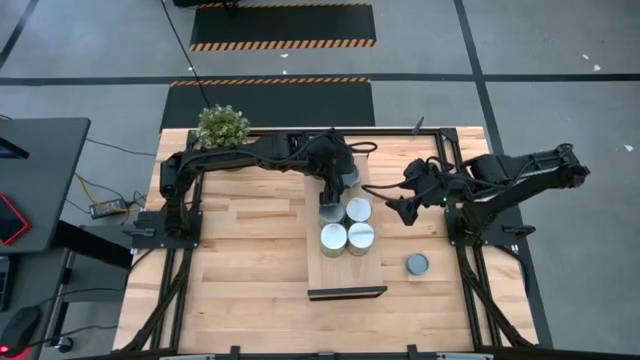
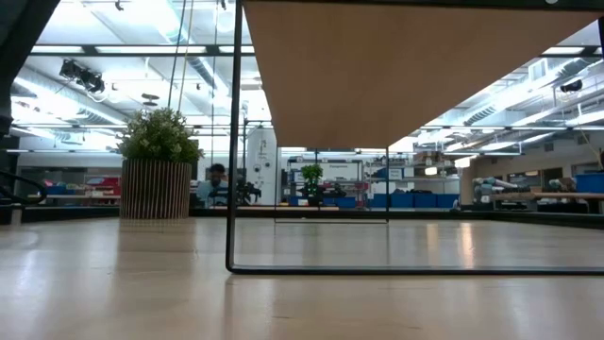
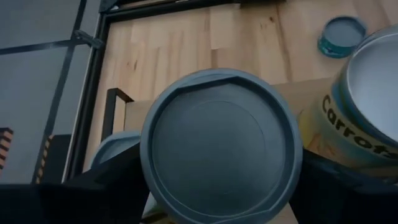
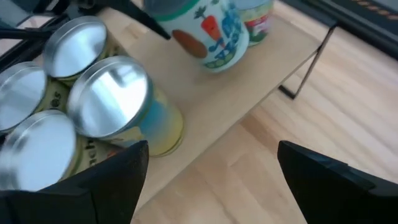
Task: Pick and place cans onto a shelf
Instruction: Put the canned mixed vegetables on the shelf
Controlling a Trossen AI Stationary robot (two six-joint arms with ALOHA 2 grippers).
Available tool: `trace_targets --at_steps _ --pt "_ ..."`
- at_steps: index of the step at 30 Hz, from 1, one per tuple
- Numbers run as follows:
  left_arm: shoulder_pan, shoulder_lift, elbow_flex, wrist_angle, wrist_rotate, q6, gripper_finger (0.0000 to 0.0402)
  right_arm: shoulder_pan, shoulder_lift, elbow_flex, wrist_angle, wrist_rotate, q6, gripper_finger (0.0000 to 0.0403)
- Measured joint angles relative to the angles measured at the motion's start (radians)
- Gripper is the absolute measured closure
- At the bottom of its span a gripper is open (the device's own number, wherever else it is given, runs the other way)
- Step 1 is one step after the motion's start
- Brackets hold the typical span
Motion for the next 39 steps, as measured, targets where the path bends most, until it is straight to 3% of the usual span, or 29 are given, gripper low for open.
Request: trace_targets --at_steps 12,22,28,39 --pt "-0.007 0.000 0.000 0.003 -0.013 -0.044 0.0088 -0.188 -0.003 0.000 0.107 -0.095 -0.102 0.0039" --pt "-0.030 -0.001 0.000 0.027 -0.007 -0.105 0.0088 -0.199 -0.003 0.000 0.097 -0.117 -0.117 0.0039" --pt "-0.035 -0.001 0.000 0.009 0.070 -0.102 0.0088 -0.199 -0.003 0.000 0.113 -0.117 -0.119 0.0039" --pt "-0.034 -0.001 0.000 -0.067 0.031 -0.100 0.0088 -0.199 -0.003 0.000 0.127 -0.117 -0.119 0.0039"
